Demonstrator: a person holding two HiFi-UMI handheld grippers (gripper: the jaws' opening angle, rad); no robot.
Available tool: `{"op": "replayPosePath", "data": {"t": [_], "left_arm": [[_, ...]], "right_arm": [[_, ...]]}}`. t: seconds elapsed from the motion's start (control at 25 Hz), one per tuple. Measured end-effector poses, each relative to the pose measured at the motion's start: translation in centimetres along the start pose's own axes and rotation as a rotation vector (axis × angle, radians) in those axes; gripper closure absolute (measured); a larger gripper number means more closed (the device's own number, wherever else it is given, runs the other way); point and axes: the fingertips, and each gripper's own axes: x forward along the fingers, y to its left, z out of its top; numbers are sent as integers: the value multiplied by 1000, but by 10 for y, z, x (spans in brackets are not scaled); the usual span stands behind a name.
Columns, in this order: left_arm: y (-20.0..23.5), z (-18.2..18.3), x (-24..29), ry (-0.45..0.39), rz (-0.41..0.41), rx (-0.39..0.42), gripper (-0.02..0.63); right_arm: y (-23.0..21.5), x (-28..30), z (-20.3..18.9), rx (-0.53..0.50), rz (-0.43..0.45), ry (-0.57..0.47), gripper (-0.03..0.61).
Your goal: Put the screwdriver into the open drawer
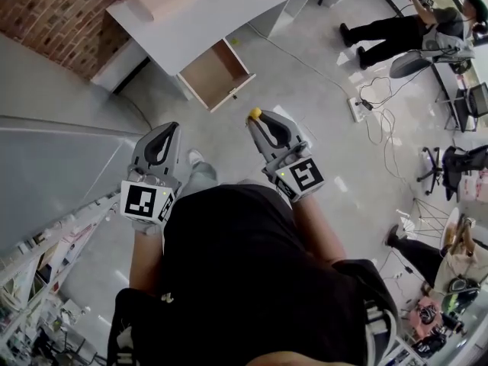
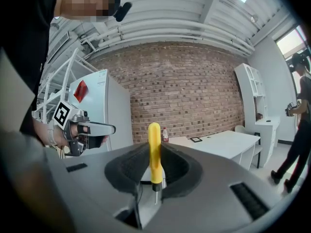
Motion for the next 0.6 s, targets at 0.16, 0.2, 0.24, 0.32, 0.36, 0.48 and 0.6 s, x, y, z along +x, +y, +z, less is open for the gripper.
{"op": "replayPosePath", "data": {"t": [0.16,0.2,0.24,0.32,0.36,0.48,0.6], "left_arm": [[42,2,13,0,-30,-9,607],[51,3,15,-1,-38,-8,607],[59,3,17,-2,-45,-9,607],[76,1,19,-2,-58,-11,607],[85,-1,20,0,-64,-13,607],[108,-8,20,14,-75,-22,607],[122,-14,23,33,-73,-39,607]], "right_arm": [[0,44,8,8,-20,-4,500],[0,53,9,8,-28,-5,500],[0,61,10,7,-36,-3,500],[-1,78,9,4,-54,4,500],[-1,88,8,5,-61,7,500],[0,110,5,14,-73,19,500],[-4,123,1,26,-82,33,500]]}}
